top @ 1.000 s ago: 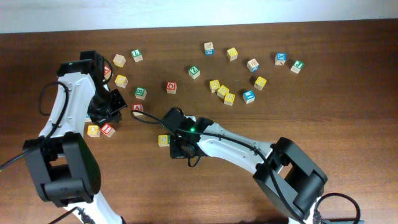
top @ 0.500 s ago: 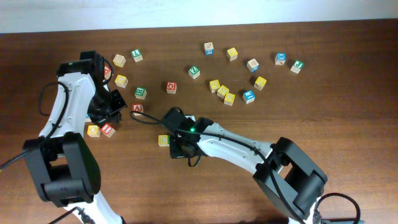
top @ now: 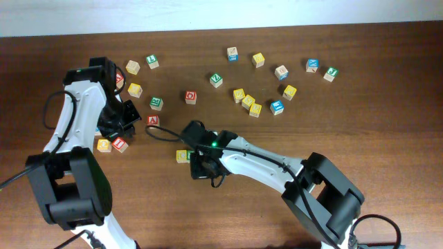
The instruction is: Spell out CVPR
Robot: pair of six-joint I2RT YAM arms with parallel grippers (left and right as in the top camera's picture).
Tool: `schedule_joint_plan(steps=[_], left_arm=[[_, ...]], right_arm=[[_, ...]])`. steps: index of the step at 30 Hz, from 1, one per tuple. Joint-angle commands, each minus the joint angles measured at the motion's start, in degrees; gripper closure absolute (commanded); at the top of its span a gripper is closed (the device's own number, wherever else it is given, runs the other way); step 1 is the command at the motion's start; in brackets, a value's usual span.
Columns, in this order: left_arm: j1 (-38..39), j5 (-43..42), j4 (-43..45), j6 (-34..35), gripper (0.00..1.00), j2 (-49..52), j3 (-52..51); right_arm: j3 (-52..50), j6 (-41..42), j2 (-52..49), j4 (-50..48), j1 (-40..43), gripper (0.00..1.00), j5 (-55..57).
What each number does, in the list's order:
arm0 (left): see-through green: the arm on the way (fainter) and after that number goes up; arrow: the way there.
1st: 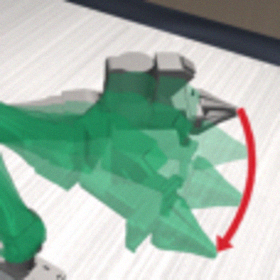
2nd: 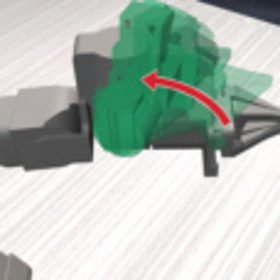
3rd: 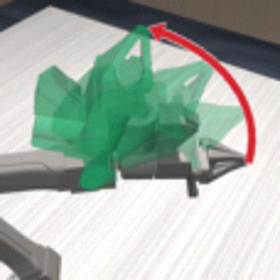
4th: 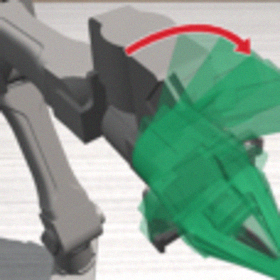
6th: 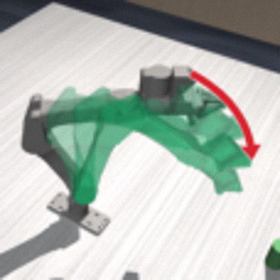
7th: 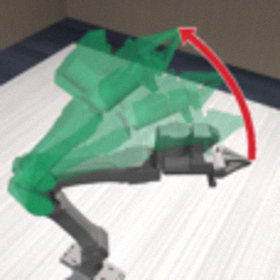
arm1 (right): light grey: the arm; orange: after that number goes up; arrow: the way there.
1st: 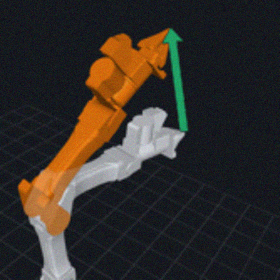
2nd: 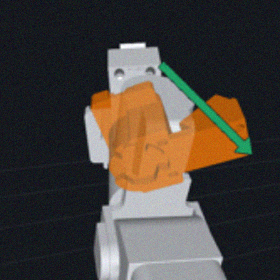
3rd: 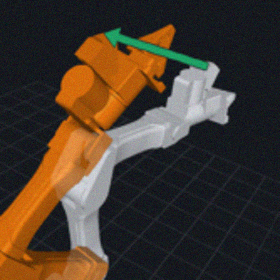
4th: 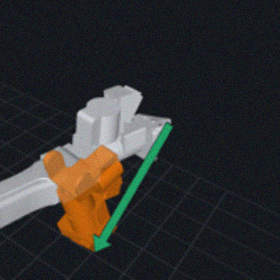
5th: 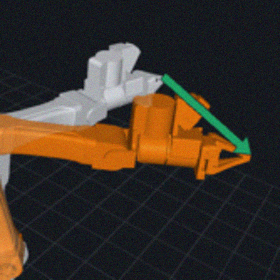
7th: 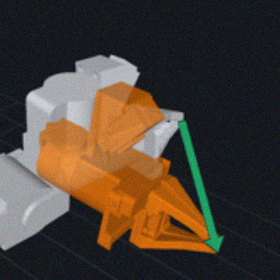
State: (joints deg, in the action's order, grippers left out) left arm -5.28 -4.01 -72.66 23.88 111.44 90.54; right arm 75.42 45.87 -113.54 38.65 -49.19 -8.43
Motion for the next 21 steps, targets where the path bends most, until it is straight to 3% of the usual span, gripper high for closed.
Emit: schedule_joint_plan(steps=[1, 9, 21], left_arm=[[-0.31, 0.85, -0.04, 0.92, 1.0, 0.46, 0.59], [-0.31, 0.85, -0.13, 0.9, 1.0, 0.46, 0.59], [-0.28, 0.85, -0.48, 0.87, 1.0, 0.46, 0.57]], right_arm=[[-0.2, -0.61, -0.42, 3.45, -0.2, 0.95, 1.2], [-0.22, -1.03, -0.42, 3.8, -0.17, 0.95, 9.35], [-0.17, -3.65, -0.42, 1.86, 2.4, 0.95, 4.79]])
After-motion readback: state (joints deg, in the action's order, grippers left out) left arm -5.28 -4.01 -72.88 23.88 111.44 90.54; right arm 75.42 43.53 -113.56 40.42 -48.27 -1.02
